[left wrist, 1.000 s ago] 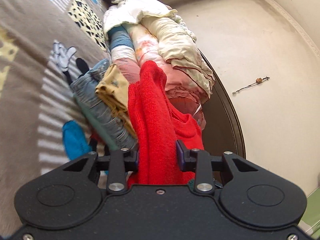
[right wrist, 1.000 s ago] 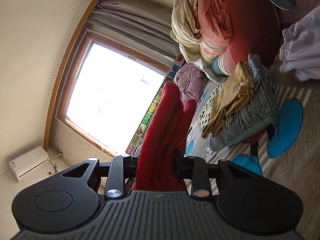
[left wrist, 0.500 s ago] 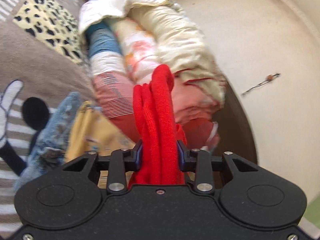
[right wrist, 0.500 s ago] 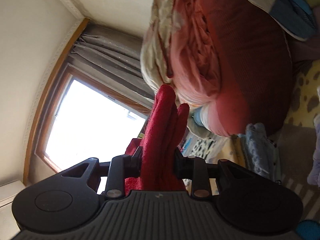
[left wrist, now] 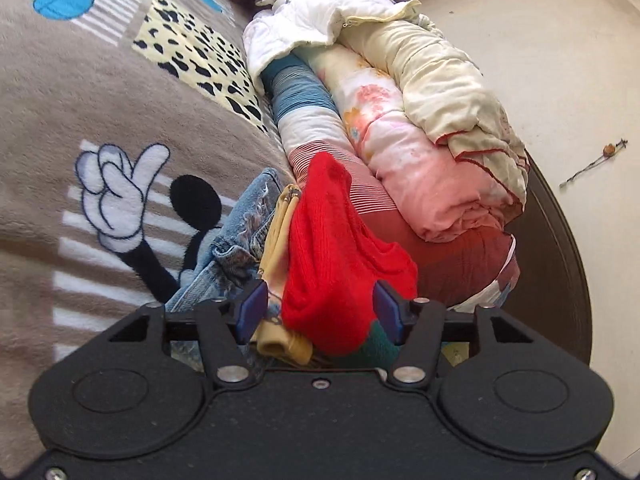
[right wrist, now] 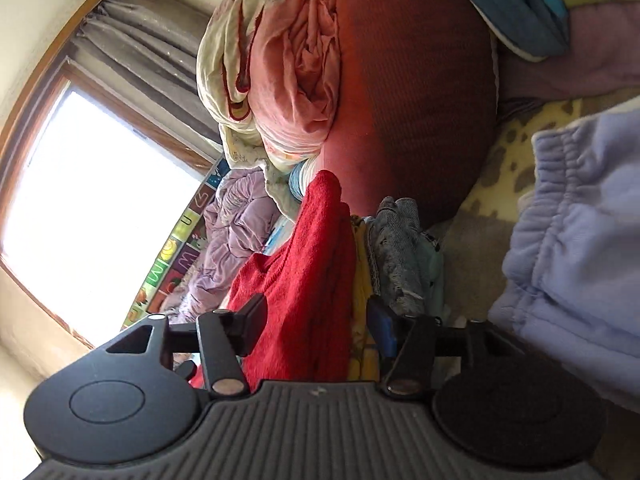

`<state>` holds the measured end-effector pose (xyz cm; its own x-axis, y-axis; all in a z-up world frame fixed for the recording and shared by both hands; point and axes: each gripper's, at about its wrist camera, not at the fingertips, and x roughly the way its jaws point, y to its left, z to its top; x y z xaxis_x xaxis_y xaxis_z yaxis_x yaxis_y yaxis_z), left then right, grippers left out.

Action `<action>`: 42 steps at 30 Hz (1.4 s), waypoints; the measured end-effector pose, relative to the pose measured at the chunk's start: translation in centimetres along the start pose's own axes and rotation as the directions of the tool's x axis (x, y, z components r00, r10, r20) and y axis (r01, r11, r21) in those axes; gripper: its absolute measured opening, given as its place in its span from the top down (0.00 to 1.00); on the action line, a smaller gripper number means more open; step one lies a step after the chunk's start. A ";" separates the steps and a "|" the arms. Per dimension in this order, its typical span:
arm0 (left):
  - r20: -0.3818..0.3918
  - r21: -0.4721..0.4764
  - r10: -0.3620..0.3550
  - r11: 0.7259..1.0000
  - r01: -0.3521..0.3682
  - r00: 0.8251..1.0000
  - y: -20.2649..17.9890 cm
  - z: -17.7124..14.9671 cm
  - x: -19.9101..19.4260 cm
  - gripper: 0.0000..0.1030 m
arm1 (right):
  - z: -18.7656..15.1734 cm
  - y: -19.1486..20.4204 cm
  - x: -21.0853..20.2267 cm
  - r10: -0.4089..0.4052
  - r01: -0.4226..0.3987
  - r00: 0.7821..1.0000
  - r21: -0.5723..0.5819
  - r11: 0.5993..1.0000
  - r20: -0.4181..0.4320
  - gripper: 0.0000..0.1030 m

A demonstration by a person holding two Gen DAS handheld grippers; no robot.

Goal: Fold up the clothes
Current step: 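Carry the sweater with both grippers onto the folded jeans stack, then open both grippers to release the sweater on the stack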

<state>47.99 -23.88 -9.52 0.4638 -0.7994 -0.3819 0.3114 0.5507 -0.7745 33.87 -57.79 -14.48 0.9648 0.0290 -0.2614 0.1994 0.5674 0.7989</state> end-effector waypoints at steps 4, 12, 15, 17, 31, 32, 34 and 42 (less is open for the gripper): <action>0.010 0.151 0.110 0.982 -0.110 0.994 -3.7 -2.1 -2.8 0.28 | -0.6 2.0 -3.6 -0.058 0.056 0.998 -0.096 0.994 -0.017 0.43; 0.122 0.458 0.242 0.847 -0.271 0.963 -12.1 -6.0 -8.4 0.02 | -2.4 8.2 -11.5 -0.178 0.167 0.984 -0.259 0.951 -0.019 0.00; 0.186 0.539 0.322 0.756 -0.370 0.928 -14.6 -7.6 -9.7 0.00 | -2.6 10.6 -14.0 -0.225 0.205 0.974 -0.310 0.928 -0.029 0.00; 0.216 0.569 0.334 0.721 -0.396 0.918 -15.8 -8.4 -10.7 0.00 | -2.7 12.3 -15.4 -0.273 0.243 0.961 -0.360 0.901 -0.035 0.00; 0.222 0.585 0.362 0.694 -0.420 0.906 -19.3 -11.7 -15.2 0.00 | -3.7 17.9 -22.5 -0.355 0.334 0.933 -0.499 0.800 0.057 0.00; 0.223 0.586 0.367 0.690 -0.425 0.903 -19.4 -11.9 -15.3 0.00 | -3.8 18.0 -22.9 -0.358 0.338 0.932 -0.502 0.796 0.059 0.00; 0.219 0.589 0.368 0.688 -0.423 0.904 -19.5 -12.4 -15.7 0.00 | -3.9 18.3 -23.6 -0.364 0.344 0.929 -0.507 0.790 0.063 0.00; 0.209 0.585 0.362 0.698 -0.412 0.909 -19.9 -13.6 -17.8 0.00 | -5.3 19.0 -25.3 -0.382 0.350 0.923 -0.517 0.782 0.048 0.00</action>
<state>22.23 -23.94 5.82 0.7073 -0.4769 -0.5218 0.5116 0.8547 -0.0878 12.29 -43.44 4.43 0.8228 -0.2292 -0.5201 0.4048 0.8787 0.2532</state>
